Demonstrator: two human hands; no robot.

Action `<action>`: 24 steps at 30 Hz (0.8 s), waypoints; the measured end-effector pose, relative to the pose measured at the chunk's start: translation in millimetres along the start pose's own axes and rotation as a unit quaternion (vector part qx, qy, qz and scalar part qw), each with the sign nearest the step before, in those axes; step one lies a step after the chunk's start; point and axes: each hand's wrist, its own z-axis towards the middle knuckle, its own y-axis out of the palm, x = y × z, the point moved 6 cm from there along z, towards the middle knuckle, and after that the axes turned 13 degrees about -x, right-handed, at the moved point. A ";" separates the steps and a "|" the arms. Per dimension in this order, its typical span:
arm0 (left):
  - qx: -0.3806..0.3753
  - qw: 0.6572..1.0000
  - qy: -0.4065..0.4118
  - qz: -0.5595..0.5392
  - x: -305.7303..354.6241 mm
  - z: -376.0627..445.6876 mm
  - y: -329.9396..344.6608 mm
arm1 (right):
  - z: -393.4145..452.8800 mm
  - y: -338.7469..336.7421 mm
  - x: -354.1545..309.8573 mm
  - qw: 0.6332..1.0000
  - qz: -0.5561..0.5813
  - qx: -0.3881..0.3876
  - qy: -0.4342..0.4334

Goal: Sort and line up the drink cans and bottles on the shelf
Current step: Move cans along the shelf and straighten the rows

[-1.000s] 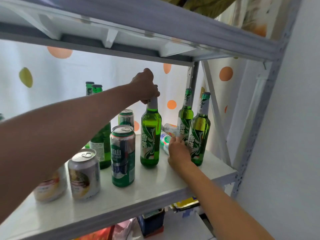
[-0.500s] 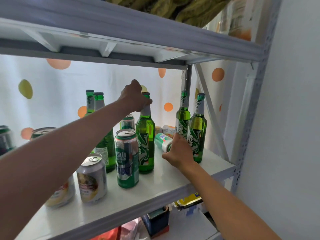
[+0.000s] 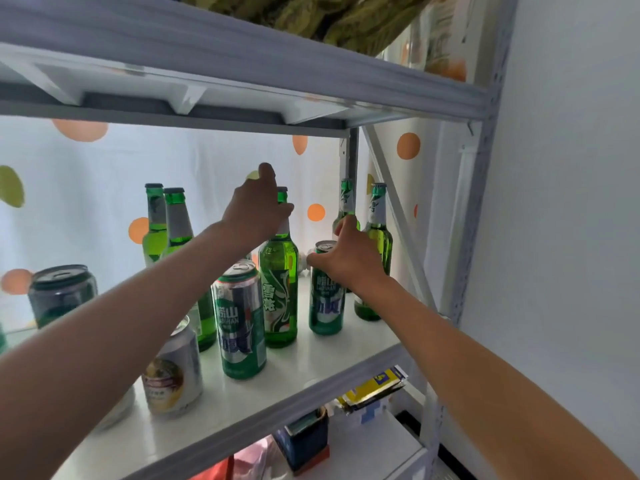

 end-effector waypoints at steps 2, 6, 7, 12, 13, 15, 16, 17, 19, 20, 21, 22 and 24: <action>0.005 1.000 0.003 0.002 -1.2 -2.2 0.2 | -0.4 -3.0 1.5 1.000 -0.020 -0.007 0.001; 0.013 1.000 0.018 0.021 -1.0 -6.8 1.9 | -0.7 -3.0 -1.8 0.997 -0.071 -0.040 -0.009; 0.017 0.999 0.029 0.035 0.5 -8.6 3.4 | -1.5 -2.3 -3.5 0.995 -0.089 -0.047 -0.012; 0.005 0.997 0.038 0.072 6.4 -16.2 9.9 | -11.4 -3.0 -1.3 0.995 -0.092 -0.041 -0.019; 0.004 0.997 0.036 0.074 7.1 -16.1 9.6 | -12.6 -2.9 0.0 0.995 -0.090 -0.040 -0.019; 0.002 0.997 0.035 0.069 7.4 -15.4 8.1 | -13.2 -2.0 2.8 0.995 -0.095 -0.037 -0.019; 0.000 0.997 0.036 0.063 6.9 -15.4 7.6 | -13.2 -1.4 4.2 0.994 -0.097 -0.039 -0.021; -0.001 0.998 0.037 0.055 5.9 -15.1 6.8 | -12.6 -1.0 5.3 0.994 -0.094 -0.041 -0.026; -0.004 0.998 0.045 0.046 4.5 -15.0 4.4 | -10.6 -3.4 6.5 0.995 -0.069 -0.054 -0.041; -0.007 0.998 0.052 0.046 4.3 -14.9 2.8 | -8.4 -6.1 6.0 0.995 -0.054 -0.063 -0.050; -0.009 0.997 0.062 0.047 4.8 -14.1 0.6 | -5.6 -9.6 5.1 0.995 -0.042 -0.072 -0.058; -0.009 0.996 0.073 0.057 5.8 -13.2 -2.4 | -1.9 -13.7 3.7 0.994 -0.036 -0.079 -0.067; 0.001 0.985 0.113 0.132 9.7 -12.6 -8.2 | 5.8 -21.0 -1.2 0.991 -0.035 -0.088 -0.091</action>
